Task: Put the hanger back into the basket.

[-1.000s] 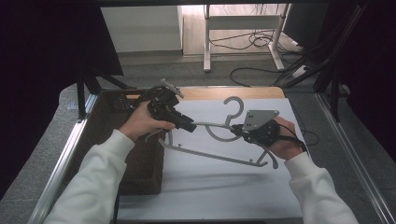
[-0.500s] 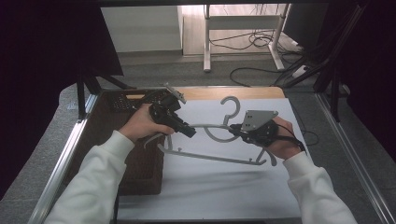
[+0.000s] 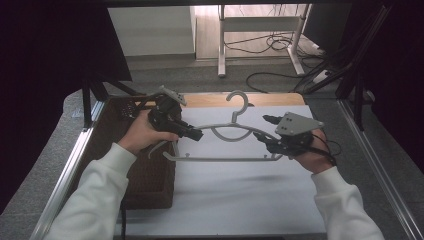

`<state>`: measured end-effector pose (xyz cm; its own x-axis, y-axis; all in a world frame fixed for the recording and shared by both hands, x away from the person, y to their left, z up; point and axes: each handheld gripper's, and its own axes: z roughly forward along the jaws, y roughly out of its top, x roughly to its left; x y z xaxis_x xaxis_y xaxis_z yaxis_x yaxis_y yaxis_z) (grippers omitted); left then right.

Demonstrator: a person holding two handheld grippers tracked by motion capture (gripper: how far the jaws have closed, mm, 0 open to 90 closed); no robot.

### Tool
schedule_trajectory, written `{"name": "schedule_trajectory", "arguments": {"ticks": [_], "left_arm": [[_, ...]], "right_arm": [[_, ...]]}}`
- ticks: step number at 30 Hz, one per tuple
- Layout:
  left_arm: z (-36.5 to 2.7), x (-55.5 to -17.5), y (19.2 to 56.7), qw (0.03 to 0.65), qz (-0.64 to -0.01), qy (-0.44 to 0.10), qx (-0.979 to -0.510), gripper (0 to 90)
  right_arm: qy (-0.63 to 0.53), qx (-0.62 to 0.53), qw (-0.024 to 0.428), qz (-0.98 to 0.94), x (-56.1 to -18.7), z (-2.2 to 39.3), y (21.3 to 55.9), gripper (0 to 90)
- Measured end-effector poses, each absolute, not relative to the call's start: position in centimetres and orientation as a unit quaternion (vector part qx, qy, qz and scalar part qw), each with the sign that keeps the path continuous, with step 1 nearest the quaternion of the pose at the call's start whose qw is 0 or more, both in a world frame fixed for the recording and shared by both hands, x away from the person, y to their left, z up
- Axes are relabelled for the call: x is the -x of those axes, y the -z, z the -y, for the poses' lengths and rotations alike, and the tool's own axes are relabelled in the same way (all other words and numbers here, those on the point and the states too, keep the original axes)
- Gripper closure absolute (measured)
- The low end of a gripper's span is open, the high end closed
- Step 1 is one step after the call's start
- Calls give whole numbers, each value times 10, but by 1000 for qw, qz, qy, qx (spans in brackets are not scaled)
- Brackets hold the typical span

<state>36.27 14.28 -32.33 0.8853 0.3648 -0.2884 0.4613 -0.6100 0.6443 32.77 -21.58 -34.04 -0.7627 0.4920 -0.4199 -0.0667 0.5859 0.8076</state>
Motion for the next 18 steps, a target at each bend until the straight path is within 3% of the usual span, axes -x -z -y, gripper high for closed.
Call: {"name": "schedule_trajectory", "arguments": {"ticks": [6,18], "left_arm": [[-159,-355,321,387,-250,42,-887,806],[-191,-337,308,412,-279,-2,-867,807]], "right_arm": [[-462,-154,310,-817,-312,240,338,434],[-447,-200,294,-821,-304,274,371,446]]}}
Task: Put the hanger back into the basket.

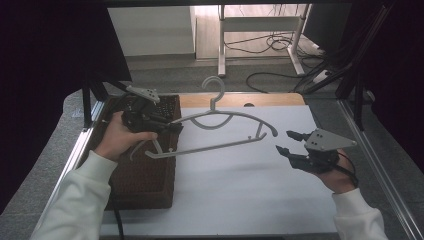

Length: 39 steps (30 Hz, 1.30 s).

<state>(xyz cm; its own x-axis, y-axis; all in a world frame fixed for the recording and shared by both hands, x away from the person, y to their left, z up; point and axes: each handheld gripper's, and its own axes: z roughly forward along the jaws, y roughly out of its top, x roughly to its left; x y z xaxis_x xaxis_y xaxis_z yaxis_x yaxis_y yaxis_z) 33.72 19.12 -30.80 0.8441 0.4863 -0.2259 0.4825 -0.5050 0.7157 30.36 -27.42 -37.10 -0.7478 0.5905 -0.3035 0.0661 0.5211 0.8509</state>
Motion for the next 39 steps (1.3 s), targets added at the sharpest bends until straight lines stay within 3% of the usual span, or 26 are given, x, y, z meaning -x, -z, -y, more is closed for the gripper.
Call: {"name": "schedule_trajectory", "arguments": {"ticks": [13,39], "left_arm": [[-253,-310,309,427,-345,-63,-834,807],[-345,-267,343,445,-441,-140,-767,806]], "right_arm": [[-429,-234,274,-828,-303,290,397,448],[-414,-245,268,-835,-306,288,406,437]]}}
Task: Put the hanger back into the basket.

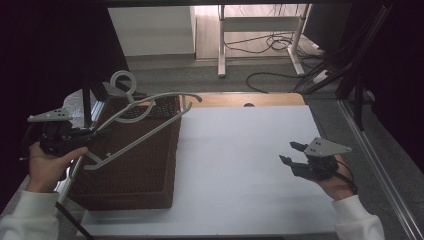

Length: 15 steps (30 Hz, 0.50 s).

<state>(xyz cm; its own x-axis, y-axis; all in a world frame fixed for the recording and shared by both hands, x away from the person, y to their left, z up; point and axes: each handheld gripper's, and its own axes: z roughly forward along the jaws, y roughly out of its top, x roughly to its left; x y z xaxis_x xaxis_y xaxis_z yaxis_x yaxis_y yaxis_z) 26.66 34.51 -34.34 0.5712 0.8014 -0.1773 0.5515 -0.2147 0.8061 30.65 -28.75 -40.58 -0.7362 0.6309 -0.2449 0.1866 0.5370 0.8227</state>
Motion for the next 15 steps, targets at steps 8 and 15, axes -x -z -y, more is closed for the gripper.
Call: {"name": "schedule_trajectory", "arguments": {"ticks": [8,15], "left_arm": [[-375,-261,357,452,-465,-160,-744,807],[-388,-265,376,442,-482,-172,-737,806]], "right_arm": [[-412,-247,268,-835,-307,288,407,436],[-410,-247,268,-836,-309,288,409,432]]}}
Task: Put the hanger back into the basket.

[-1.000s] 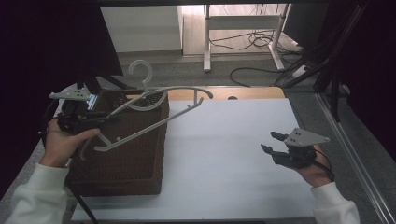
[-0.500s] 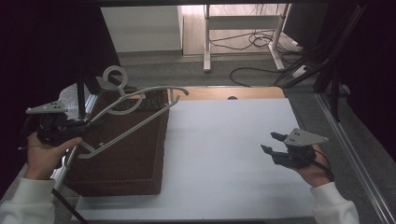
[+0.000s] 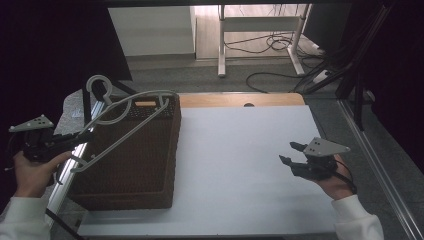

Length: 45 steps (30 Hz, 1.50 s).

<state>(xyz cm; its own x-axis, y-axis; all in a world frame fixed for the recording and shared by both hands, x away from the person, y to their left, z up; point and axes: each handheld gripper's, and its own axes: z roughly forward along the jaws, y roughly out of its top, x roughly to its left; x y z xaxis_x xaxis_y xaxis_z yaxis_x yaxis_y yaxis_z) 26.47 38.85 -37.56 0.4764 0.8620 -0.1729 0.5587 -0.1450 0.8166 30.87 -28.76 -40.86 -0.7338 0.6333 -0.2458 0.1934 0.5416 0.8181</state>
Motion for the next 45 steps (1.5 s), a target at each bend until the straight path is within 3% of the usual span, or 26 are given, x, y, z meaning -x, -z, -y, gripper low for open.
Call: {"name": "schedule_trajectory", "arguments": {"ticks": [35,37,38,39,43,45], "left_arm": [[-385,-281,428,444,-508,-150,-723,798],[-385,-283,432,447,-506,-135,-725,551],[-384,-283,432,434,-511,-144,-728,551],[-380,-284,431,425,-507,-148,-736,391],[-373,-285,431,410,-497,-146,-750,298],[-370,-285,431,409,-493,-145,-754,295]], "right_arm": [[-406,-250,268,-837,-310,289,412,424],[-406,-250,267,-837,-311,289,412,424],[-406,-249,267,-837,-311,289,412,424],[-406,-249,267,-838,-311,289,413,424],[-407,-250,267,-837,-310,288,412,423],[-407,-250,267,-837,-310,288,412,423]]}}
